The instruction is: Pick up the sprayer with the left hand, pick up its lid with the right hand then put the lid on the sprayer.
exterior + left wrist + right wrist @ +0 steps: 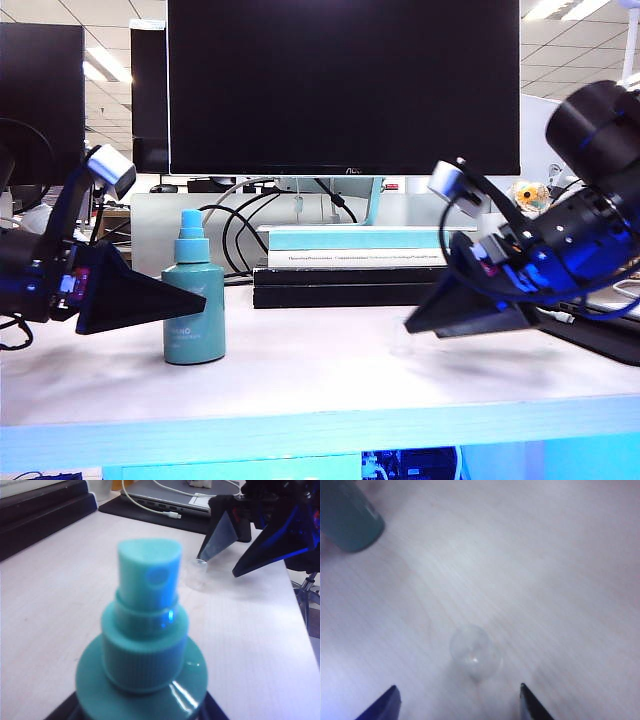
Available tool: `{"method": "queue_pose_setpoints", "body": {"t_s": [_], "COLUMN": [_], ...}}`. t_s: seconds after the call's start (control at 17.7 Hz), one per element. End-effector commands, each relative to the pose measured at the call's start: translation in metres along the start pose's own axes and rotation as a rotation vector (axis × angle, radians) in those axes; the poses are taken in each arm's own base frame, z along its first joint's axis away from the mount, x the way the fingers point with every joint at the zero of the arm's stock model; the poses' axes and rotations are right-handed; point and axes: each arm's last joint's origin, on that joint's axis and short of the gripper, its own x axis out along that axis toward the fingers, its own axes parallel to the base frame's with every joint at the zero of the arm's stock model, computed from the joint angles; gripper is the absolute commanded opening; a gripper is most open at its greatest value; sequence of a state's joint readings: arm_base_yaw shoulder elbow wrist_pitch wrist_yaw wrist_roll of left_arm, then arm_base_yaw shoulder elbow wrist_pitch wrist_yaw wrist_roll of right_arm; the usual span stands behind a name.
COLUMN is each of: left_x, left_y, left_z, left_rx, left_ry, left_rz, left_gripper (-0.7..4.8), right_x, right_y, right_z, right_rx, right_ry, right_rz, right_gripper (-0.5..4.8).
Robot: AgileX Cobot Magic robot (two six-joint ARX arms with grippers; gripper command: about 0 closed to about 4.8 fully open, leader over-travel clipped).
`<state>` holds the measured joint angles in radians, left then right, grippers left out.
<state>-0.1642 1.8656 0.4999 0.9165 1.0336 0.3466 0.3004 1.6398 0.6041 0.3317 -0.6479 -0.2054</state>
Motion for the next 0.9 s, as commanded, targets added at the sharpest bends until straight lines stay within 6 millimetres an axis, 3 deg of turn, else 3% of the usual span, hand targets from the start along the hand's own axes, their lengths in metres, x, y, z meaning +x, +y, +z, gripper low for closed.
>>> {"method": "queue_pose_setpoints", "body": {"t_s": [0.06,0.23,0.34,0.62,0.73,0.85,0.9], "left_x": [0.0,0.0,0.0,0.0,0.0,0.0,0.0], "left_y": [-0.002,-0.002,-0.002,-0.002,-0.002,-0.002,-0.002], "left_z": [-0.004,-0.004,-0.004,-0.004,-0.004,-0.004,-0.004], "left_rx": [-0.036,-0.036,-0.037,-0.036,-0.036,-0.036,-0.037], "left_ry": [0.014,0.013,0.014,0.014,0.013,0.013,0.014], "left_rz": [-0.016,-0.018,-0.017,-0.018,-0.018,-0.018,-0.018], "left_gripper": [2.68,2.68,2.68,2.68,2.68,2.68,2.68], "right_x": [0.006,0.017,0.024,0.025,0.025,0.025,0.025], "right_y": [-0.001,-0.006,-0.007,-0.006,-0.006,-0.006,-0.007], "right_z": [0.007,0.015,0.021,0.013,0.014,0.014,0.014], "right_rx": [-0.027,-0.032,-0.032,-0.027,-0.035,-0.036,-0.038], "right_ry": [-0.024,-0.023,-0.01,0.064,0.056,0.06,0.057], "right_rz": [0.003,0.018,0.027,0.019,0.017,0.0,-0.002], "right_gripper": [3.05,2.99,2.29,2.42,2.18,1.0,0.88]}}
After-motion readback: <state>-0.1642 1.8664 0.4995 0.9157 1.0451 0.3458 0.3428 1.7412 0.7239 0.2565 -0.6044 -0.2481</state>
